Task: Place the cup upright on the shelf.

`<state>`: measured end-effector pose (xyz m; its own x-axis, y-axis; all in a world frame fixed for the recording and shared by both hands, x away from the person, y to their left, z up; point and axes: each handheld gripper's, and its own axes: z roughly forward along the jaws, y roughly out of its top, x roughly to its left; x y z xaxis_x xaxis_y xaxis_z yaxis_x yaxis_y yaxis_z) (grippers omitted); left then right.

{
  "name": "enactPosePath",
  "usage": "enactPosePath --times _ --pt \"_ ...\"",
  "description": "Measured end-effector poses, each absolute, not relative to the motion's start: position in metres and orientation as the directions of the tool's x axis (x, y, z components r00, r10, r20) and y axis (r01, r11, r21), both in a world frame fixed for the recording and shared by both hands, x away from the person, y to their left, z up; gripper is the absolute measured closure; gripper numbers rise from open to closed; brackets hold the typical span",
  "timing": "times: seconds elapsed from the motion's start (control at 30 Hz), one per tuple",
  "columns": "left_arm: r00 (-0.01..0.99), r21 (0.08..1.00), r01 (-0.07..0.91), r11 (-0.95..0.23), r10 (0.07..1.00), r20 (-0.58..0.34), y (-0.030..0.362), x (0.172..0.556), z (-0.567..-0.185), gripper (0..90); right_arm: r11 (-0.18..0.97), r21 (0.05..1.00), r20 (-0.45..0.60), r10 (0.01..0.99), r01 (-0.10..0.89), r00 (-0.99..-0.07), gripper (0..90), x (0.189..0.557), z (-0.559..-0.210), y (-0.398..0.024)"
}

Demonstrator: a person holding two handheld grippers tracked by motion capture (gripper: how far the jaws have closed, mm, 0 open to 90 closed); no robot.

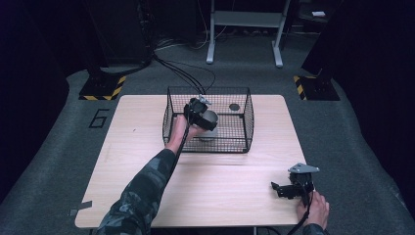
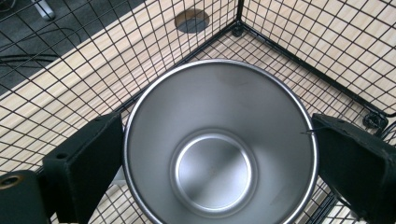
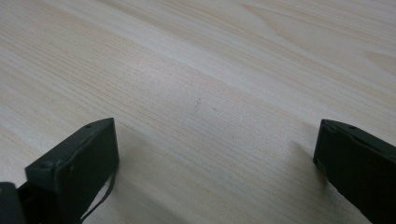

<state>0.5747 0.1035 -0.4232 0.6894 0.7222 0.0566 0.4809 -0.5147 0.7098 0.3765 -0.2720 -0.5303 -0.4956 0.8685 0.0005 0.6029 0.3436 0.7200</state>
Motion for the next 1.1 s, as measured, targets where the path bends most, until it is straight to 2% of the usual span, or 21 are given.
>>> enactPosePath --times 0.3,0.4,0.63,1.1 --pt "0.674 0.735 0.487 -0.472 0.738 0.028 0.108 0.573 -0.424 5.3 0.346 0.720 -0.001 0.868 0.602 -0.497 0.0 0.377 -0.530 -0.272" --pt "0.674 0.741 0.475 -0.475 0.738 0.041 0.111 0.571 -0.419 3.5 0.344 0.720 0.000 0.868 0.603 -0.496 0.0 0.377 -0.530 -0.272" --pt "0.677 0.754 0.481 -0.447 0.736 0.004 0.120 0.564 -0.404 1.1 0.340 0.719 0.004 0.870 0.606 -0.493 0.0 0.376 -0.530 -0.272" --pt "0.705 0.780 0.427 -0.458 0.708 0.030 0.143 0.520 -0.371 0.1 0.341 0.719 0.003 0.870 0.605 -0.494 0.0 0.376 -0.530 -0.272"
